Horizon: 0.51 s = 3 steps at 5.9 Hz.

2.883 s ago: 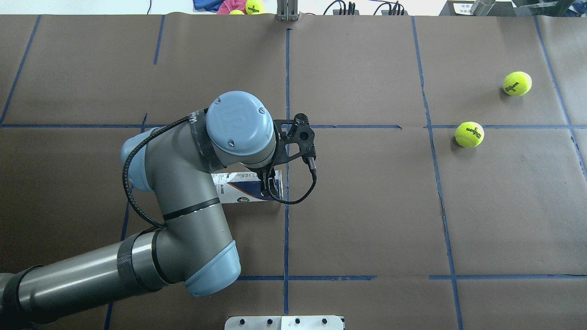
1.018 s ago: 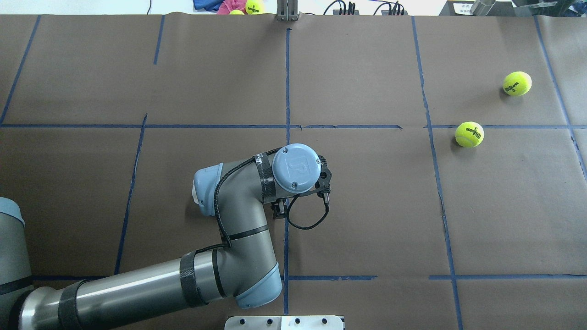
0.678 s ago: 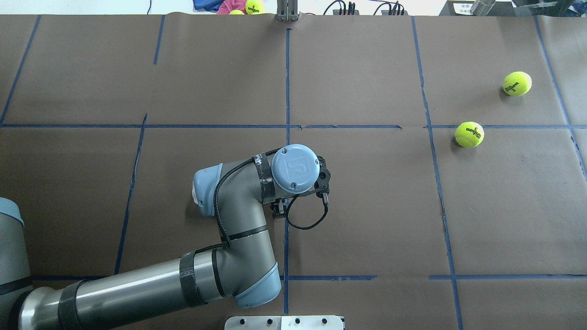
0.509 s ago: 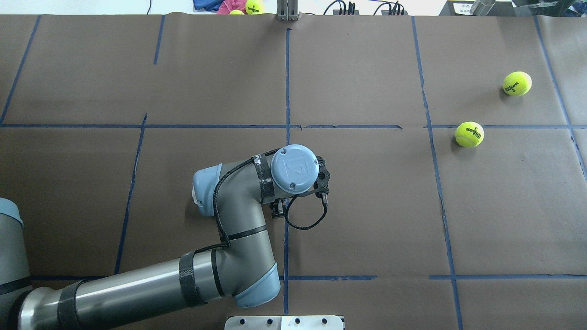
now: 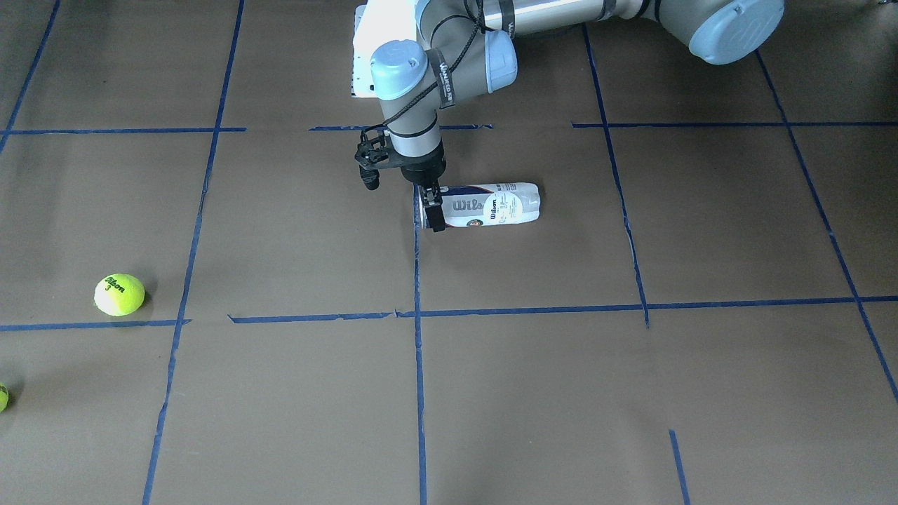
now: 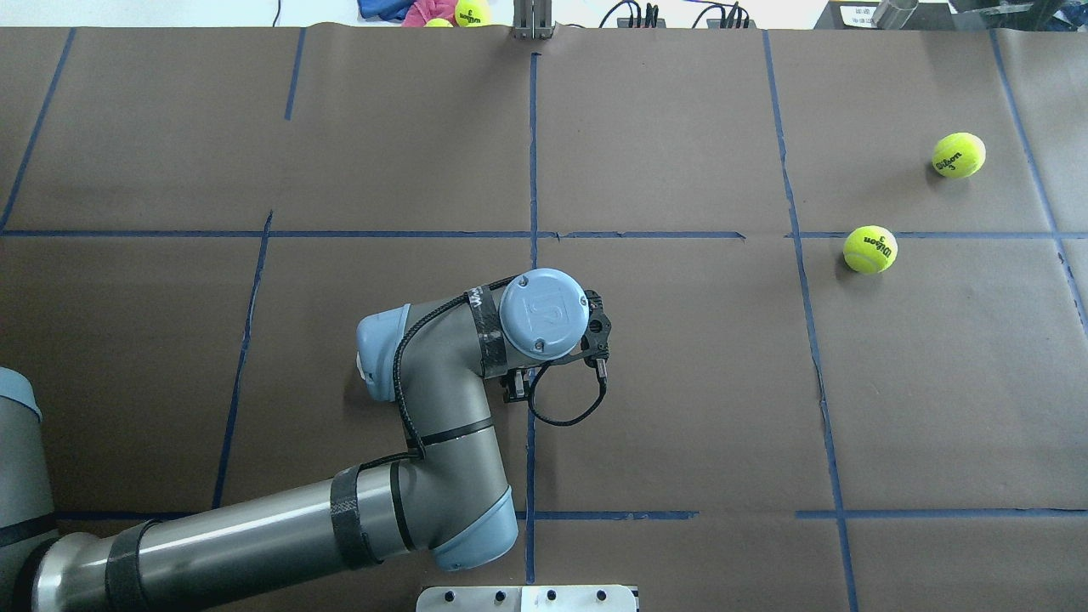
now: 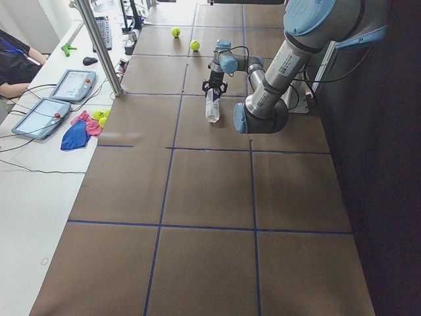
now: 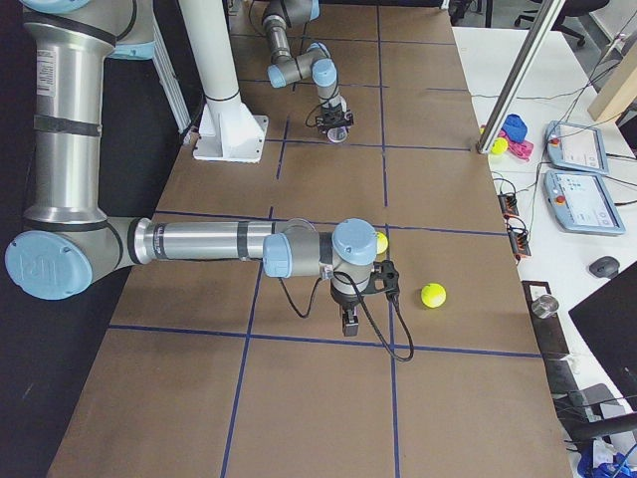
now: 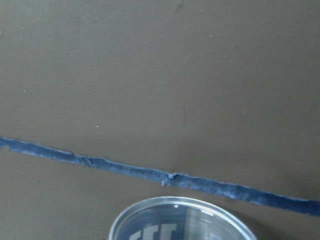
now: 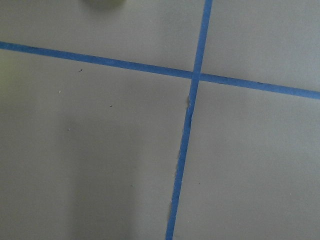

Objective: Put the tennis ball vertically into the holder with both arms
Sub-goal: 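Close the left gripper around the can's body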

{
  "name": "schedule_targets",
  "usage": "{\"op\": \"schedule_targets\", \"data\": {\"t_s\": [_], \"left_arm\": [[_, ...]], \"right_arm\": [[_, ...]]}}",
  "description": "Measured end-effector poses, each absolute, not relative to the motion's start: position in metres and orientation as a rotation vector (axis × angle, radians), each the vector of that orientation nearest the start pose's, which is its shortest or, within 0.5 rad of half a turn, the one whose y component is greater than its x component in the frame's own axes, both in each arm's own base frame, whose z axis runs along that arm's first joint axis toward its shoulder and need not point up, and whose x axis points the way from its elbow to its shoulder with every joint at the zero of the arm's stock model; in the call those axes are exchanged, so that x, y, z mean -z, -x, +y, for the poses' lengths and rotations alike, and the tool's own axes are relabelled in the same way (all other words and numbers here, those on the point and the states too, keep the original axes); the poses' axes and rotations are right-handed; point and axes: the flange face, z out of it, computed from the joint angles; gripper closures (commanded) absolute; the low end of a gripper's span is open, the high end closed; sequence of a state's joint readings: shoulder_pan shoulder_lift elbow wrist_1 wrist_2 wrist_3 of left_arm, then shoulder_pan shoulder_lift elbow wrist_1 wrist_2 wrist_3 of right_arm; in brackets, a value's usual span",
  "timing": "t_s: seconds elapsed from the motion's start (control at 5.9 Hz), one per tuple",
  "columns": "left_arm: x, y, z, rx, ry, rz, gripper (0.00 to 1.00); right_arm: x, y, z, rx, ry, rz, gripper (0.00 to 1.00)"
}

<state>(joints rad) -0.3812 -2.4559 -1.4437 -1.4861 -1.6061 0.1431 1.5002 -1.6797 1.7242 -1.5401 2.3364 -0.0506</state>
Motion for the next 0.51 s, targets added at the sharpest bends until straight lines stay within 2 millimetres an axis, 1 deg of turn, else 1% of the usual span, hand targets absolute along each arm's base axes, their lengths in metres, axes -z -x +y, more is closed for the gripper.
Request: {"op": "schedule_targets", "data": {"t_s": [0.17,0.34,0.51], "left_arm": [[-0.167,-0.644,-0.405,-1.279,-0.633,0.404,0.20],[-0.145,-0.626,-0.415,-1.252,-0.678,0.423,0.20],[-0.115,-0.596,-0.426,-1.213,-0.742,0.456,0.20]], "right_arm": [[-0.632,-0.032,-0.454,0.144,-0.063,-0.767,0.00],[-0.632,-0.032,-0.454,0.144,-0.063,-0.768,0.00],[-0.632,-0.032,-0.454,0.144,-0.062,-0.768,0.00]]}}
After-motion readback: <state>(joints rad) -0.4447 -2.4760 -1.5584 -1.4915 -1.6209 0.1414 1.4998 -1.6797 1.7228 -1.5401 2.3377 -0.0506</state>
